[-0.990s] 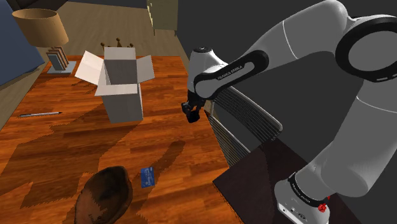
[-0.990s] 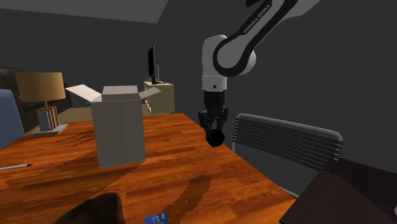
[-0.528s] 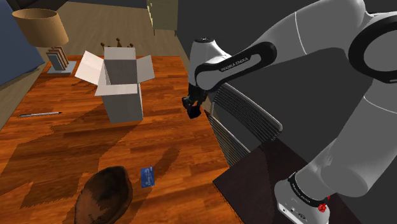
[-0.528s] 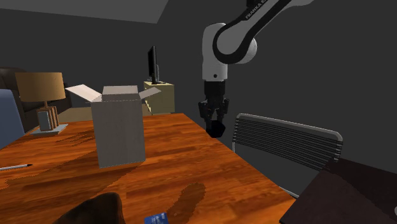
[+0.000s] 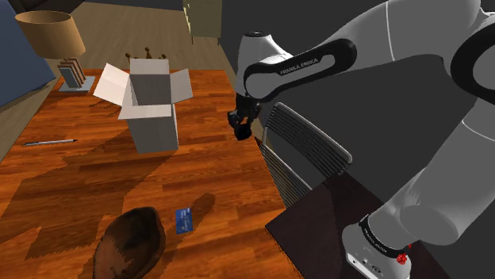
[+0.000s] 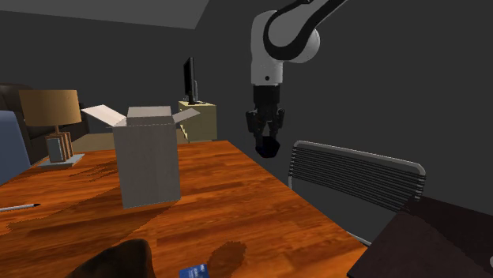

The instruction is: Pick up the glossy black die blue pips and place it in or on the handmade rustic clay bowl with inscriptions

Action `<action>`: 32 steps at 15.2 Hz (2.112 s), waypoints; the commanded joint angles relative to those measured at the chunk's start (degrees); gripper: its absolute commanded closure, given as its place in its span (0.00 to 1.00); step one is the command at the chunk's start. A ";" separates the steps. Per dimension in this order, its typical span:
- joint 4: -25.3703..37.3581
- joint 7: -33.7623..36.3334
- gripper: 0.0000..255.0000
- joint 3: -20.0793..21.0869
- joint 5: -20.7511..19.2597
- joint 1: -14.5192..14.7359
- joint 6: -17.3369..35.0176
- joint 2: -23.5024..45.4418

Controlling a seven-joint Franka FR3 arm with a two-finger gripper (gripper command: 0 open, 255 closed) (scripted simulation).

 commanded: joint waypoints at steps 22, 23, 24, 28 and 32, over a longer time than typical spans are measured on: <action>15.44 30.56 1.00 9.21 -5.93 19.72 -6.54 10.80; 16.96 31.84 1.00 9.41 -6.38 20.80 -7.13 11.86; 18.57 33.09 1.00 9.56 -6.83 21.93 -7.76 12.96; 25.91 37.78 1.00 10.00 -8.69 26.59 -10.69 17.87; 35.04 41.83 1.00 10.05 -10.50 31.72 -14.42 23.67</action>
